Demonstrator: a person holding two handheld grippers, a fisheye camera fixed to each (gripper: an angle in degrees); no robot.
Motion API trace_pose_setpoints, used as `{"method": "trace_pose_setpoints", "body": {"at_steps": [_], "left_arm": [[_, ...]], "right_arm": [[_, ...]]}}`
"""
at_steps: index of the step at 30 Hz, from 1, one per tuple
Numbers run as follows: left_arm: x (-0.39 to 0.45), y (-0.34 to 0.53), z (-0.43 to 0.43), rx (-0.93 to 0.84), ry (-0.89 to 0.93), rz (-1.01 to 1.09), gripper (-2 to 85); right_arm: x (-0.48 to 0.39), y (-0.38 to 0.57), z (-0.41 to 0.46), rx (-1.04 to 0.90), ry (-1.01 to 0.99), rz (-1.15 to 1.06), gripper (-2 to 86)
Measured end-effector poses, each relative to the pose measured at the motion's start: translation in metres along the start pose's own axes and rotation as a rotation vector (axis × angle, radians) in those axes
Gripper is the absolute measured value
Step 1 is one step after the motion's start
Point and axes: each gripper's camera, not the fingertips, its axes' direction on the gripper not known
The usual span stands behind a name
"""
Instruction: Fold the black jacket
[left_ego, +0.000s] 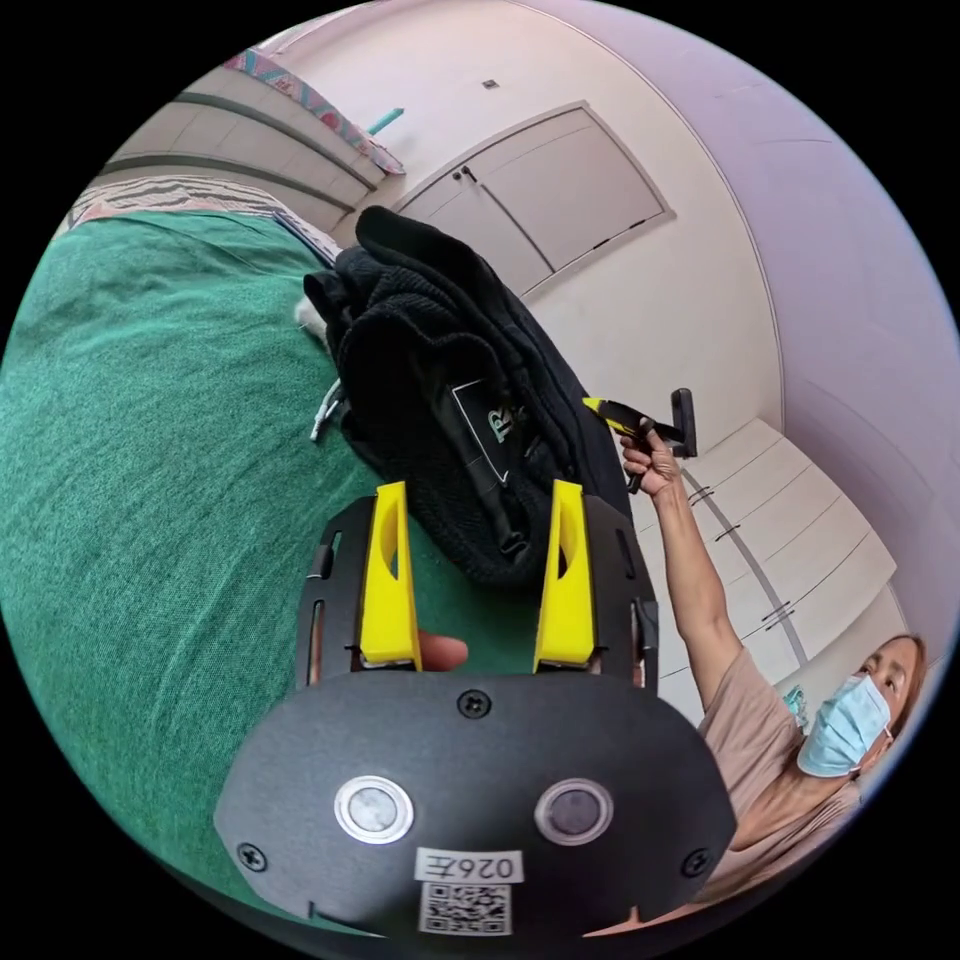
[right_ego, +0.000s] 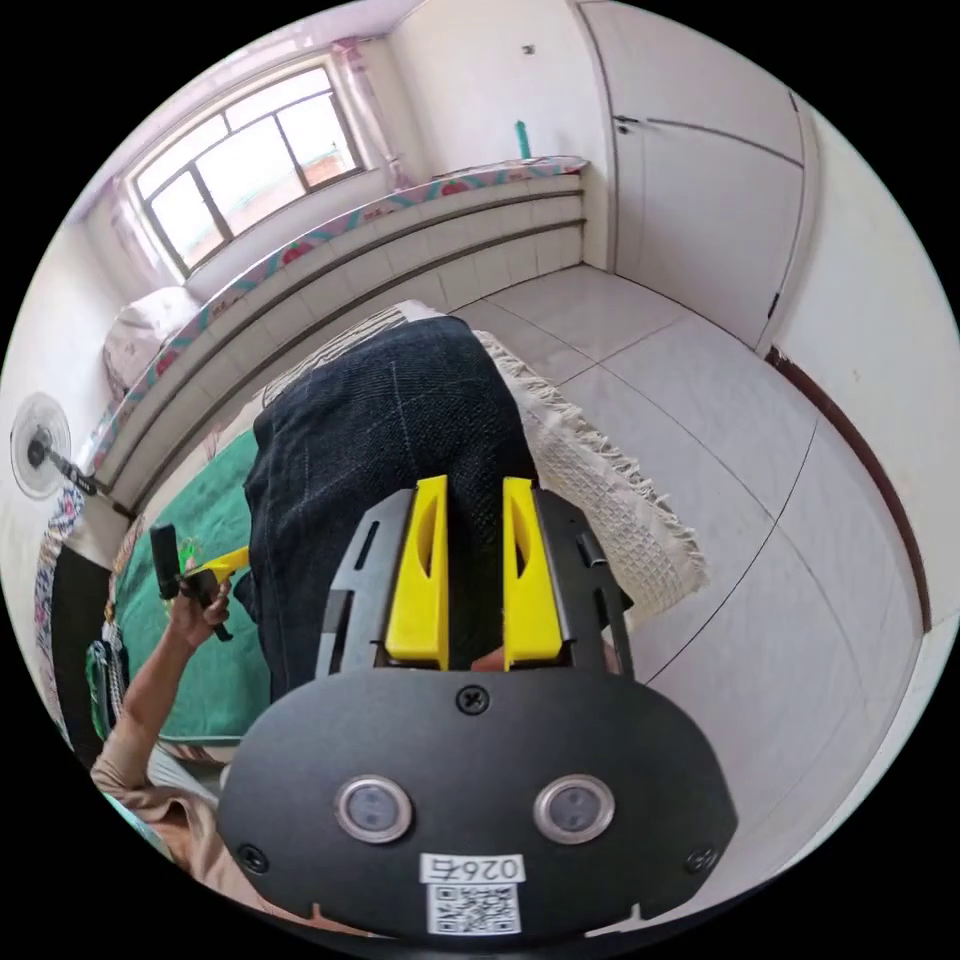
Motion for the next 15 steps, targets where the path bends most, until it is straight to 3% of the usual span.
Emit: {"method": "trace_pose_setpoints", "body": {"at_steps": [3, 7, 9, 12, 15], "left_arm": [[-0.013, 0.013, 0.0, 0.067, 0.12, -0.015, 15.7], [-0.023, 0.022, 0.014, 0.058, 0.108, -0.001, 14.5], [-0.026, 0.024, 0.016, 0.048, 0.107, -0.018, 14.6], [-0.033, 0.05, -0.013, 0.116, 0.007, -0.066, 13.0], [-0.051, 0.1, -0.055, 0.311, -0.196, -0.163, 12.2]], "right_arm": [[-0.05, 0.019, -0.012, 0.017, 0.017, -0.094, 2.2], [-0.082, 0.029, 0.006, -0.029, -0.044, -0.057, 6.7], [-0.112, 0.039, 0.019, -0.048, 0.084, -0.052, 3.7], [-0.168, 0.07, -0.001, 0.033, 0.185, -0.135, -0.5], [-0.226, 0.121, -0.018, 0.12, 0.25, -0.237, -1.4]]}}
